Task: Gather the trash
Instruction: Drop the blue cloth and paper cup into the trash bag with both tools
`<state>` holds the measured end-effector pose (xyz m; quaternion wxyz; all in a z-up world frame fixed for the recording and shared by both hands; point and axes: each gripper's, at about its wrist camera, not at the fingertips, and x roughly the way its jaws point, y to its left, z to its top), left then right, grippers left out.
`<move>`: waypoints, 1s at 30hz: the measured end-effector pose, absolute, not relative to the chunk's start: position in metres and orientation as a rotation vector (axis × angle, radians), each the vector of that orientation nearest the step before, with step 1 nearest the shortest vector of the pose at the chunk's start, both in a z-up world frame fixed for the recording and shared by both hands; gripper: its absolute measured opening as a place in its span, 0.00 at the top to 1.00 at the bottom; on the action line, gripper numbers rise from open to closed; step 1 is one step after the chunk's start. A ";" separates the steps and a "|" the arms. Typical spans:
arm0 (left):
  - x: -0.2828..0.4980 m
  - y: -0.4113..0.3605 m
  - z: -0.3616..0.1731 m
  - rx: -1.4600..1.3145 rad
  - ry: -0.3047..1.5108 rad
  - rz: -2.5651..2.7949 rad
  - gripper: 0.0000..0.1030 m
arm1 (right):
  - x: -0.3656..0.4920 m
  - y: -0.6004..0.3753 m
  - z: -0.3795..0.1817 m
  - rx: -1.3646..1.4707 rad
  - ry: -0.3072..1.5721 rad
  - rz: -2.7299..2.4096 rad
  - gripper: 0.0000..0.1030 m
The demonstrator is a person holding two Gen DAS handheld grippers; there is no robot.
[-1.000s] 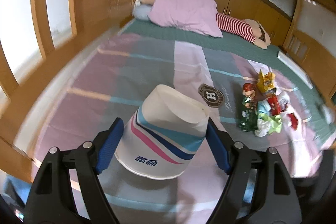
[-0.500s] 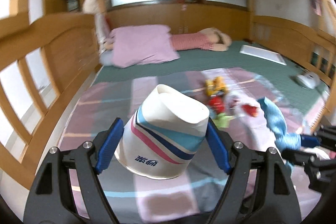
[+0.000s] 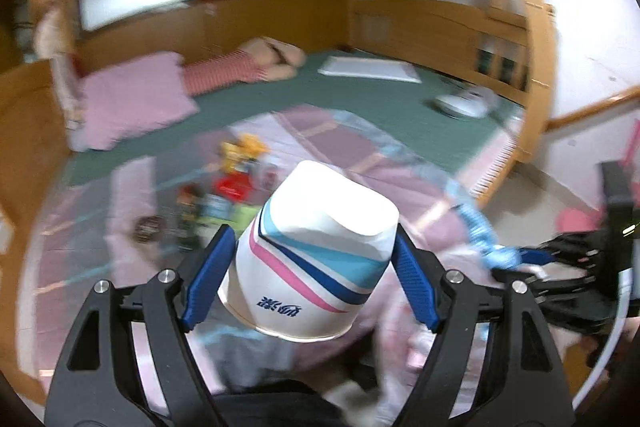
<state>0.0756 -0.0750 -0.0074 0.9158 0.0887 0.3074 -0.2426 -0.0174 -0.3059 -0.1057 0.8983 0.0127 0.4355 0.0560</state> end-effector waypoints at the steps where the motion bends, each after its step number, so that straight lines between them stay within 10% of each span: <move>1: 0.074 -0.083 -0.011 0.168 0.660 -0.546 0.24 | -0.020 -0.310 -0.115 0.024 0.943 0.112 0.70; 7: 0.074 -0.121 -0.037 0.112 0.807 -0.733 0.24 | -0.044 -0.334 -0.125 0.031 0.943 0.062 0.28; 19: 0.061 -0.178 -0.104 0.233 1.047 -0.937 0.09 | -0.052 -0.370 -0.105 0.043 0.856 -0.040 0.22; 30: 0.160 -0.062 -0.097 0.035 0.980 -0.458 0.07 | 0.011 -0.349 -0.120 0.139 0.881 -0.006 0.22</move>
